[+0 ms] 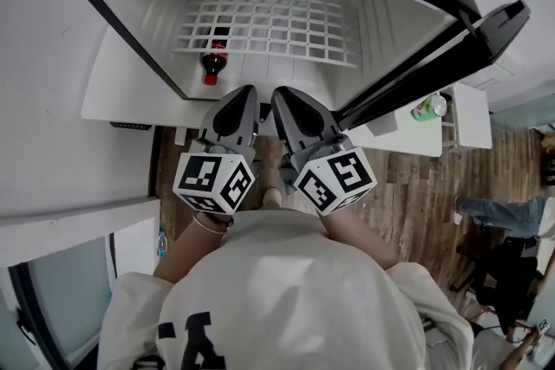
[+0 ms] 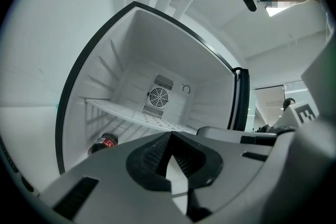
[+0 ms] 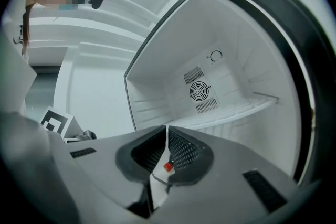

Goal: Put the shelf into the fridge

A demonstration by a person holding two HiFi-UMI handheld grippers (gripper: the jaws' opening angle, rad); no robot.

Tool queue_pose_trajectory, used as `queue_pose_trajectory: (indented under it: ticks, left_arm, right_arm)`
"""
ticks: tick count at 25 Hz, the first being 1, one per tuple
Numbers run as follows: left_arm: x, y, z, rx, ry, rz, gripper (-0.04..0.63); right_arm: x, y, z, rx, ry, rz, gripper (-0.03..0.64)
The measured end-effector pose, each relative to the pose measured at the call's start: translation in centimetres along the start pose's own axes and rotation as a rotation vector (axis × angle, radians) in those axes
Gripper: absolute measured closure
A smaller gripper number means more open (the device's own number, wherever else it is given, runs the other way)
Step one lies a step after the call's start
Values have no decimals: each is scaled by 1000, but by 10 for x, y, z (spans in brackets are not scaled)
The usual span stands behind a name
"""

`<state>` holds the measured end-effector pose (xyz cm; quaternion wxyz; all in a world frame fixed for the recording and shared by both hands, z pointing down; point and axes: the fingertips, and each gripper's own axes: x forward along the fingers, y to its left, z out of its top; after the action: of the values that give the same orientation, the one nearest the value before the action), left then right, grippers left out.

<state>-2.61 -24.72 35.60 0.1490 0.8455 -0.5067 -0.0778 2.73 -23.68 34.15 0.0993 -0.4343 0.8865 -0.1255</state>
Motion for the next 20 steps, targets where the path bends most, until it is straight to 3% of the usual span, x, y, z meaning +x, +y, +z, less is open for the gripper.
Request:
queue_pose_trajectory:
  ticks: [5, 20]
  left_arm:
    - [-24, -8, 3, 12, 15, -42, 591]
    - [-153, -26, -2, 20, 15, -91, 591]
  right_arm:
    - [-13, 18, -4, 35, -10, -47, 580]
    - [-87, 132, -31, 19, -45, -96, 579]
